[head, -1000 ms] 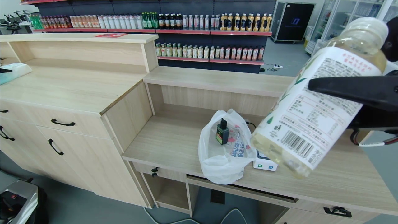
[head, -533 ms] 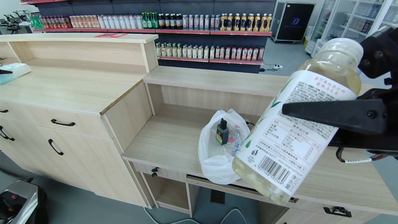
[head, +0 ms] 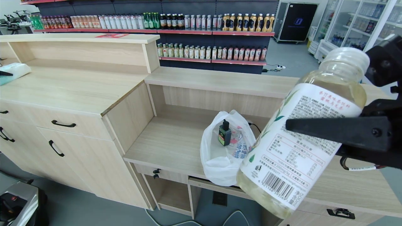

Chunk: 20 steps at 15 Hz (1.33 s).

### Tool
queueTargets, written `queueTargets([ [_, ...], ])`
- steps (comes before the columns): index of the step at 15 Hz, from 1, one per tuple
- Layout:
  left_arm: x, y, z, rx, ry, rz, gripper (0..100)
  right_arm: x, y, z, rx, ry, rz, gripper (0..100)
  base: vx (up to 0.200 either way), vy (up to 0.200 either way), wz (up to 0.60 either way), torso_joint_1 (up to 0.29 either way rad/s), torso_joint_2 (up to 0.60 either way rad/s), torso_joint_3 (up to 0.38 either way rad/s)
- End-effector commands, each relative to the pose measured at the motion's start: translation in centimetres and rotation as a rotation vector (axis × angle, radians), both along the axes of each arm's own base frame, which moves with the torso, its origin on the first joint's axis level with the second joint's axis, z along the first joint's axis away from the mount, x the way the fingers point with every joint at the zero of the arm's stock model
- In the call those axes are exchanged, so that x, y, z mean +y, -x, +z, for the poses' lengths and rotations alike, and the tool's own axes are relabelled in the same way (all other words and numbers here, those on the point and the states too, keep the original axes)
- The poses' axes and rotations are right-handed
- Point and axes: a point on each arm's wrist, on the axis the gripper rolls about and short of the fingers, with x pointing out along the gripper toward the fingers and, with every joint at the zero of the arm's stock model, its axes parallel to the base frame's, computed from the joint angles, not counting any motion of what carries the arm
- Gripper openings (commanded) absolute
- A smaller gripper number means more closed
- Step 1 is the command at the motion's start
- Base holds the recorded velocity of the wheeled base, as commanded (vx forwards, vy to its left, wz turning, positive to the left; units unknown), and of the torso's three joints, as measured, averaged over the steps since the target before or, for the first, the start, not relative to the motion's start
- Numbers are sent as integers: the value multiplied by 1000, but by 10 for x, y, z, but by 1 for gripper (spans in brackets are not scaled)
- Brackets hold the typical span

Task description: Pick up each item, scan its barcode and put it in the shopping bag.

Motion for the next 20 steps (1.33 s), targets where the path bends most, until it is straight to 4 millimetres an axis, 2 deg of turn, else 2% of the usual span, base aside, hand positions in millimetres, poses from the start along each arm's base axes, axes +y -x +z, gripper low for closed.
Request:
queueTargets([
  [1,0,0,0,0,0,0,0,-1,1,-7,-10,26,-19,0,0,0,0,0,0,0],
  [11,0,0,0,0,0,2,0,-2,2,-6,-47,37,-33,0,0,0,0,0,0,0],
  [16,0,0,0,0,0,0,0,-8,8,-4,-37,46,-39,0,0,0,0,0,0,0],
  [19,0,0,0,0,0,0,0,-21,2,1,-65,42,-119,0,0,0,0,0,0,0],
  [20,0,0,0,0,0,0,0,-39,-12,3,-137,74,-244,0,0,0,0,0,0,0],
])
